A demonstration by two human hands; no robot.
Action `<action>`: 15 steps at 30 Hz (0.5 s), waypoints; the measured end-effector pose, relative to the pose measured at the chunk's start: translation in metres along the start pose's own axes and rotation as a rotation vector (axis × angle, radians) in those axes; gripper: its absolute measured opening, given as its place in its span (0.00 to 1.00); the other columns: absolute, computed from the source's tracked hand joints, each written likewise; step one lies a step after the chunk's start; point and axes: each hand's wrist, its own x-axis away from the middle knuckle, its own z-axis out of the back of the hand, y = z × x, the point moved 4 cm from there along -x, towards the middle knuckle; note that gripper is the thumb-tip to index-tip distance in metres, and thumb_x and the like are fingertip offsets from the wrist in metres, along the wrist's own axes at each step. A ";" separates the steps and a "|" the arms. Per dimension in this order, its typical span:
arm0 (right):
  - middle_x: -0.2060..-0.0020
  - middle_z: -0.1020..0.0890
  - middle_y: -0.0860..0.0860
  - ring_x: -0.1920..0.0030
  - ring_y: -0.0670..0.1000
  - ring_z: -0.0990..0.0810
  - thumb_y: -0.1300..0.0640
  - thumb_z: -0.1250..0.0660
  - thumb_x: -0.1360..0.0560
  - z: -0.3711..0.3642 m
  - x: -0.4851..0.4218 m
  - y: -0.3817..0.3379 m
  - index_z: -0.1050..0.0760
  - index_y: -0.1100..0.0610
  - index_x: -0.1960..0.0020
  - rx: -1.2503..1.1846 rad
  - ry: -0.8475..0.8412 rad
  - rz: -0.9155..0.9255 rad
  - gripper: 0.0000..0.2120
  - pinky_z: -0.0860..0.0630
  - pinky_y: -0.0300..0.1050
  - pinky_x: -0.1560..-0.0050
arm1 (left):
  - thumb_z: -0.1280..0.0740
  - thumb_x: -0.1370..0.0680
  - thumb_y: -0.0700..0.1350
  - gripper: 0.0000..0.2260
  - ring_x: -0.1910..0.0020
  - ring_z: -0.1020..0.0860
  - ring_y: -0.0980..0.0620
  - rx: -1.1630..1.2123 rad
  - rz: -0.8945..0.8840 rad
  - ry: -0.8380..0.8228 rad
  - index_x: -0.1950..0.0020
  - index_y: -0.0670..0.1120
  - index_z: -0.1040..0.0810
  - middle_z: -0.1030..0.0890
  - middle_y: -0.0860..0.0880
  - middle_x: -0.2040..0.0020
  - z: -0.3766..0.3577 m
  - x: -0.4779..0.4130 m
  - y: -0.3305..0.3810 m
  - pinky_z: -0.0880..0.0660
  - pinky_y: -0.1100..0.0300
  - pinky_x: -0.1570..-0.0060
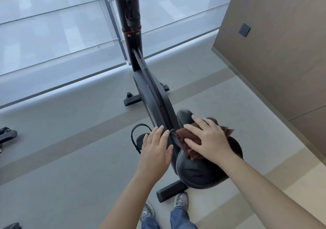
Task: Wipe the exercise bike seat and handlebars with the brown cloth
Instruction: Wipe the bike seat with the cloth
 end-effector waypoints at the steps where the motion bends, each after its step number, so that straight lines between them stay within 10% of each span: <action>1: 0.34 0.27 0.51 0.37 0.60 0.29 0.40 0.41 0.29 0.004 0.017 0.004 0.26 0.45 0.39 0.012 0.035 -0.003 0.21 0.30 0.60 0.42 | 0.28 0.30 0.38 0.19 0.39 0.26 0.37 0.006 -0.009 -0.002 0.41 0.37 0.24 0.23 0.37 0.40 -0.001 0.001 0.002 0.33 0.38 0.41; 9: 0.31 0.30 0.49 0.33 0.59 0.32 0.36 0.43 0.28 0.005 0.032 0.016 0.31 0.42 0.34 0.013 0.035 -0.146 0.24 0.41 0.71 0.38 | 0.27 0.30 0.39 0.19 0.39 0.26 0.38 0.010 -0.083 -0.040 0.41 0.37 0.24 0.23 0.38 0.40 -0.009 0.002 0.018 0.34 0.38 0.41; 15: 0.34 0.28 0.46 0.34 0.51 0.30 0.37 0.40 0.27 0.008 -0.002 0.040 0.34 0.41 0.33 -0.184 -0.073 -0.143 0.24 0.34 0.53 0.36 | 0.28 0.30 0.38 0.19 0.38 0.28 0.37 0.001 -0.088 -0.061 0.40 0.36 0.24 0.25 0.37 0.38 -0.014 -0.011 0.026 0.31 0.37 0.42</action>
